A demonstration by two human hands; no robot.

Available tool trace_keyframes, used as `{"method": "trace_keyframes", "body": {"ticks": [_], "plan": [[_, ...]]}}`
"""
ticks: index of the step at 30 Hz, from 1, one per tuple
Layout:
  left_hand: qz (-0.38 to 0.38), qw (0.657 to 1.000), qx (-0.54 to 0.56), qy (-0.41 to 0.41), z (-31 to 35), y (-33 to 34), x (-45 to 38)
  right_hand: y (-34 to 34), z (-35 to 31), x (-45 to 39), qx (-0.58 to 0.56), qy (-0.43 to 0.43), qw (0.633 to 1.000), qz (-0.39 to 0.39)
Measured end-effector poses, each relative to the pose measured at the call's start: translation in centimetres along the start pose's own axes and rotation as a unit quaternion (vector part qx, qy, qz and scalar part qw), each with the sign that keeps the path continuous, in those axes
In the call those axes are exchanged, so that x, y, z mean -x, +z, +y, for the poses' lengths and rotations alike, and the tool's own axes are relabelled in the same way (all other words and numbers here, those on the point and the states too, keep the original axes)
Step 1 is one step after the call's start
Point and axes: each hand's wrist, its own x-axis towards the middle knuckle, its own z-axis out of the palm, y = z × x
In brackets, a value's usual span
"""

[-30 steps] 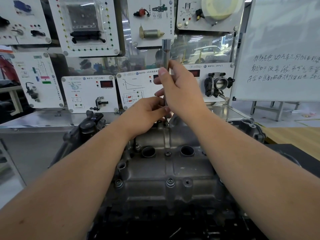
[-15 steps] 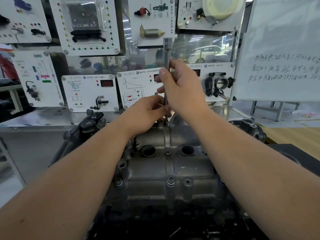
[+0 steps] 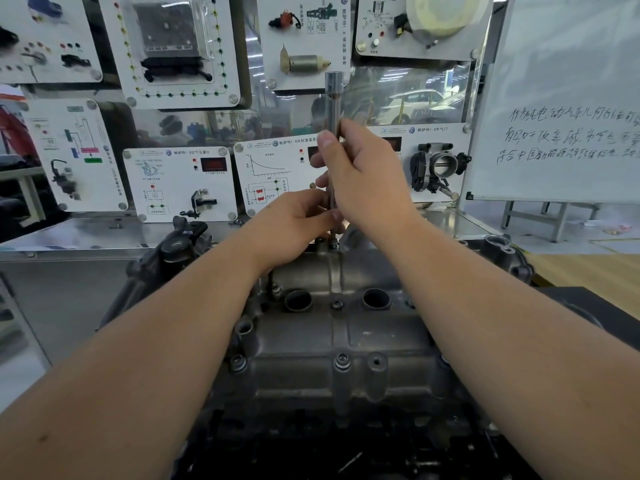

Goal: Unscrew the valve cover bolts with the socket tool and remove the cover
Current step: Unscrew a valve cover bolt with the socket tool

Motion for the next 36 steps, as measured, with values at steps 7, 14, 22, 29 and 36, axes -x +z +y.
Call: {"method": "trace_keyframes", "body": {"ticks": [7, 14, 22, 29, 36], "plan": [[-0.002, 1.0, 0.002, -0.006, -0.03, 0.14, -0.06, -0.02, 0.13, 0.1, -0.042, 0.017, 0.999, 0.007], [-0.009, 1.0, 0.0, 0.005, 0.27, -0.02, 0.23, 0.08, -0.09, 0.08, -0.018, 0.017, 1.0, -0.003], [0.0, 1.0, 0.013, -0.015, 0.16, 0.19, 0.14, -0.04, 0.21, 0.04, -0.014, 0.026, 0.999, 0.04], [0.0, 1.0, -0.001, -0.005, 0.12, -0.09, 0.18, 0.07, -0.17, 0.13, 0.018, 0.014, 1.0, 0.01], [-0.006, 1.0, -0.009, 0.003, 0.56, 0.03, 0.38, 0.07, 0.03, 0.22, -0.003, 0.017, 0.999, 0.027]]}}
